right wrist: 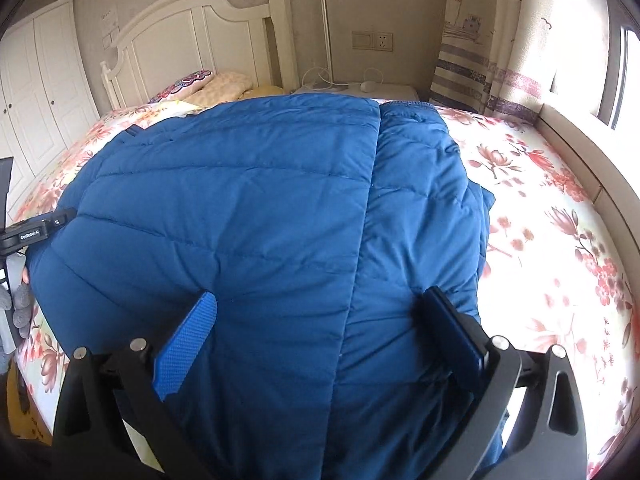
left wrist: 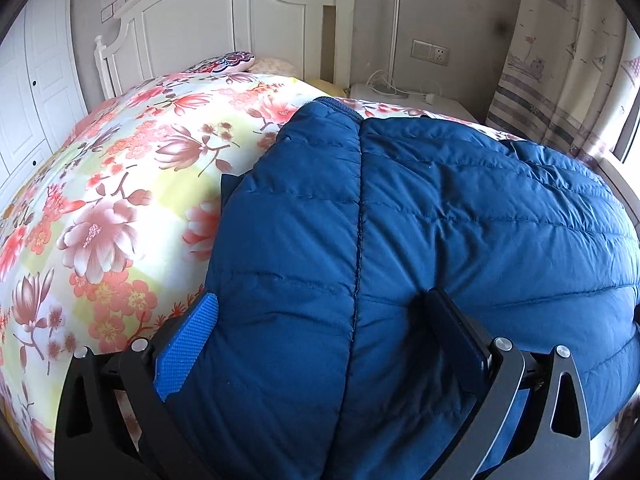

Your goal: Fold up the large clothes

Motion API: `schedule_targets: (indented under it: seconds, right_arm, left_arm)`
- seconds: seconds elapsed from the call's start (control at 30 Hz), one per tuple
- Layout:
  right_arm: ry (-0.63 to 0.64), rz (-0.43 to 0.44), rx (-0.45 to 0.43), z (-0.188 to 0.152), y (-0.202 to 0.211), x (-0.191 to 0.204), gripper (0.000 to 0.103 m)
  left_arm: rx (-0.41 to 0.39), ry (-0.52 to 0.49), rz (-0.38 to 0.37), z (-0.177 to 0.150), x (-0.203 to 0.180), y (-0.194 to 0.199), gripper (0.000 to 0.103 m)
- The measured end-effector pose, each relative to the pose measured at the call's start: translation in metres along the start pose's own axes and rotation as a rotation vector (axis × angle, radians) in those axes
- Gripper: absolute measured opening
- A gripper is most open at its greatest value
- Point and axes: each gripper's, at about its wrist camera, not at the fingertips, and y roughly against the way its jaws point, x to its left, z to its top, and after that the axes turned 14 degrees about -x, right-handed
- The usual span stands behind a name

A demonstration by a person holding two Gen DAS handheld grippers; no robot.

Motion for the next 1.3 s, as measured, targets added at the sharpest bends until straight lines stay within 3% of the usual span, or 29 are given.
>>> schedule_targets:
  seconds: [0.17, 0.33, 0.43, 0.5, 0.6, 0.67, 0.7, 0.77, 0.83, 0.93, 0.97, 1.0, 1.03, 1.1, 1.3]
  right_arm:
    - [0.004, -0.077, -0.035, 0.001, 0.023, 0.006, 0.100]
    - [0.051, -0.048, 0.011, -0.018, 0.038, 0.015, 0.100]
    - [0.014, -0.017, 0.028, -0.019, 0.037, 0.006, 0.100]
    - [0.020, -0.052, 0.040, -0.005, 0.037, 0.006, 0.100]
    - [0.039, -0.027, -0.034, 0.032, 0.040, 0.007, 0.100]
    - [0.087, -0.034, -0.084, 0.061, 0.030, 0.016, 0.100]
    - [0.112, -0.008, -0.104, 0.079, 0.016, 0.023, 0.100]
    - [0.127, 0.002, -0.100, 0.105, -0.014, 0.031, 0.100]
    - [0.104, 0.042, -0.042, 0.131, -0.057, 0.034, 0.100]
    - [0.094, 0.004, 0.073, 0.146, -0.114, 0.023, 0.100]
    - [0.096, -0.020, 0.110, 0.144, -0.128, 0.016, 0.100]
    - [0.108, -0.061, 0.152, 0.135, -0.144, 0.005, 0.100]
    - [0.067, -0.042, 0.182, 0.125, -0.156, -0.010, 0.101]
    - [-0.093, 0.051, 0.146, 0.116, -0.158, -0.033, 0.101]
    - [-0.061, 0.019, 0.115, 0.113, -0.156, -0.029, 0.100]
  left_arm:
    - [-0.001, 0.004, -0.003, 0.000, 0.000, 0.001, 0.099]
    - [-0.004, 0.007, -0.005, -0.001, 0.000, 0.002, 0.099]
    - [0.012, 0.000, 0.009, 0.004, -0.001, 0.009, 0.098]
    - [0.007, -0.011, -0.017, 0.021, -0.005, 0.017, 0.098]
    - [-0.106, -0.034, -0.103, 0.071, -0.023, 0.030, 0.098]
    - [-0.125, -0.076, -0.156, 0.107, -0.042, 0.013, 0.098]
    - [-0.122, -0.105, -0.143, 0.119, -0.051, -0.001, 0.098]
    - [-0.071, -0.160, -0.086, 0.138, -0.066, -0.047, 0.098]
    - [0.001, -0.193, -0.046, 0.144, -0.073, -0.091, 0.098]
    - [0.101, -0.250, 0.043, 0.128, -0.069, -0.138, 0.098]
    - [0.142, -0.225, 0.034, 0.115, -0.059, -0.155, 0.099]
    - [0.157, -0.172, -0.006, 0.110, -0.049, -0.159, 0.099]
    - [0.161, -0.078, -0.033, 0.110, -0.034, -0.160, 0.099]
    - [0.165, -0.013, -0.026, 0.110, -0.020, -0.162, 0.099]
    - [0.187, 0.011, -0.042, 0.108, -0.018, -0.168, 0.099]
